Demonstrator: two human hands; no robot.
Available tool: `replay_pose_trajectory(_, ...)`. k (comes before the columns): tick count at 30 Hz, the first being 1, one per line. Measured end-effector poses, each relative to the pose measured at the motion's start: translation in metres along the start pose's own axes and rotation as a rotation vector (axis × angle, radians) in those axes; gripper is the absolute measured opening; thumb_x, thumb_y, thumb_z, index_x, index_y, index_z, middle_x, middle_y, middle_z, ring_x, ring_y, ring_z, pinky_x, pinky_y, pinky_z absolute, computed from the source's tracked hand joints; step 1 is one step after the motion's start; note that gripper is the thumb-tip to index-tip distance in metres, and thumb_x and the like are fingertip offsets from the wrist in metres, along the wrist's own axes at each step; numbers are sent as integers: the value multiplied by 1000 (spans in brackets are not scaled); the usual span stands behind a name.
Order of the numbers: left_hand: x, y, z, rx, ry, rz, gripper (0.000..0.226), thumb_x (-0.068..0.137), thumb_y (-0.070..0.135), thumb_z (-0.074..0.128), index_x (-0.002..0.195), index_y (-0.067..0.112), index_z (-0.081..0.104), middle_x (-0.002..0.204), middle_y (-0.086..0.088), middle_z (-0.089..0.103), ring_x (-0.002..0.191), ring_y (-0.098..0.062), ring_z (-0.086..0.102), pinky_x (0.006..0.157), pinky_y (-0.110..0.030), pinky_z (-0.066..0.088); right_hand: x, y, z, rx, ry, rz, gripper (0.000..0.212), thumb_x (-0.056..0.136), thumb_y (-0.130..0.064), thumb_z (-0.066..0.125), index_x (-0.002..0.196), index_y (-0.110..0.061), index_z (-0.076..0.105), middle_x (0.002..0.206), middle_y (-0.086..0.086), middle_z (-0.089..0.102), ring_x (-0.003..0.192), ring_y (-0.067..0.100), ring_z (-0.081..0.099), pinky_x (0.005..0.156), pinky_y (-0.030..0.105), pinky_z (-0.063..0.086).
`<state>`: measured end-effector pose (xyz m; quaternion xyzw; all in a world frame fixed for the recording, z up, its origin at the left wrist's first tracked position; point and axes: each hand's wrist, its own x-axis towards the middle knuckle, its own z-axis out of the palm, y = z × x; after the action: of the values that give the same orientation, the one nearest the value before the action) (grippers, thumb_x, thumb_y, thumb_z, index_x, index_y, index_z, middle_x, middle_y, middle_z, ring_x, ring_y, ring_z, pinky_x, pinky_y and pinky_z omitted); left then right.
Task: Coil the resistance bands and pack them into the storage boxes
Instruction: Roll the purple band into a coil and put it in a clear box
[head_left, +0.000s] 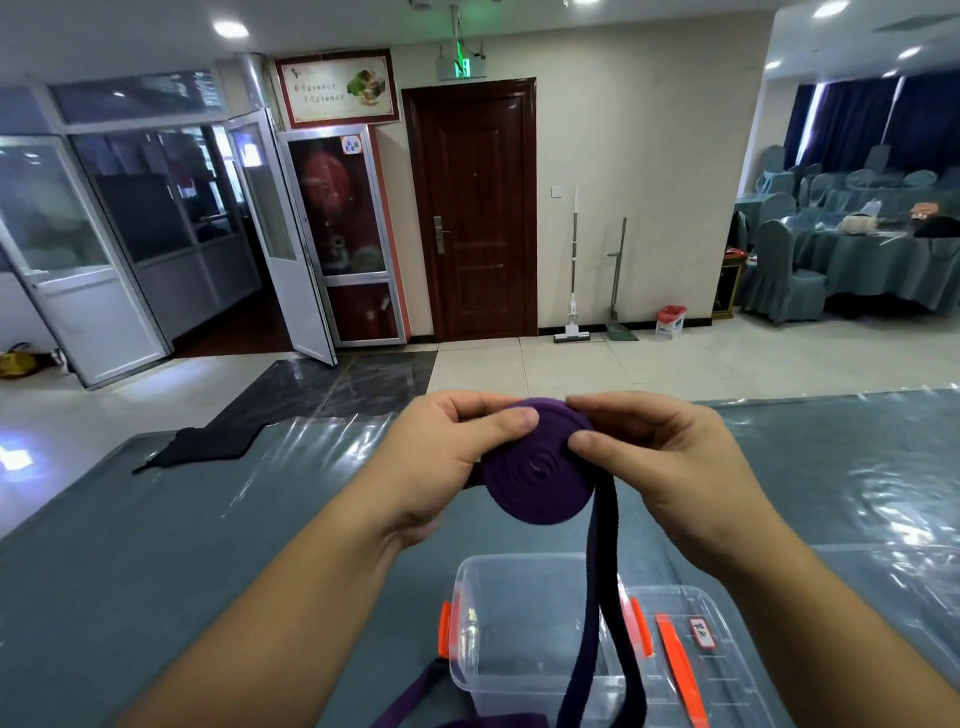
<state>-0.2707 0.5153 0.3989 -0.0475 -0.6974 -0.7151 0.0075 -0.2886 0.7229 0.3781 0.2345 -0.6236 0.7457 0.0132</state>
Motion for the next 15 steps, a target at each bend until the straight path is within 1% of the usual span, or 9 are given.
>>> replay_pose_trajectory(2,0,-2,4,-112,46,-1,27,75,26,77,98,14,81,95,-12,79,80,-20,73,72,-35,60,-1,4,3,69,55,-18,39,74,-5,76,113,-8,75,105,11,80,102,24,76,85,27,61)
replay_pose_trajectory(4,0,-7,8,-166,68,-17,33,74,28,76,102,12,79,96,-13,78,81,-21,72,75,-38,58,-3,7,3,80,83,-13,38,77,-1,74,114,-8,75,105,10,80,102,23,76,86,27,61)
replay_pose_trajectory(6,-2,-9,8,-141,49,-47,32,81,23,75,109,7,76,99,-15,77,82,-21,71,74,-37,59,-4,7,1,44,87,-4,34,81,6,73,112,-7,75,104,9,80,101,23,77,85,25,61)
replay_pose_trajectory(8,-3,-7,8,-47,-2,-64,26,90,13,73,114,6,74,101,-14,78,84,-20,73,71,-31,61,-5,6,-2,-10,54,7,33,83,9,71,112,-6,75,104,8,80,101,23,77,86,25,61)
replay_pose_trajectory(11,-3,-4,7,18,-43,-42,23,89,7,74,112,7,76,99,-14,79,82,-19,76,67,-25,59,-4,4,-1,-14,45,-8,32,82,8,72,111,-7,76,103,8,80,100,23,77,86,26,61)
replay_pose_trajectory(13,-3,-4,8,-20,-28,-28,24,86,12,75,111,9,77,99,-14,79,82,-19,75,68,-27,59,-3,4,1,27,78,-28,32,79,3,74,109,-9,76,102,8,81,99,22,77,84,25,60)
replay_pose_trajectory(15,-2,-7,8,-90,4,-35,33,79,23,76,110,10,78,103,-16,79,86,-21,74,74,-34,61,-4,5,2,74,99,-29,37,74,-4,75,111,-9,75,103,9,80,99,22,77,83,25,61)
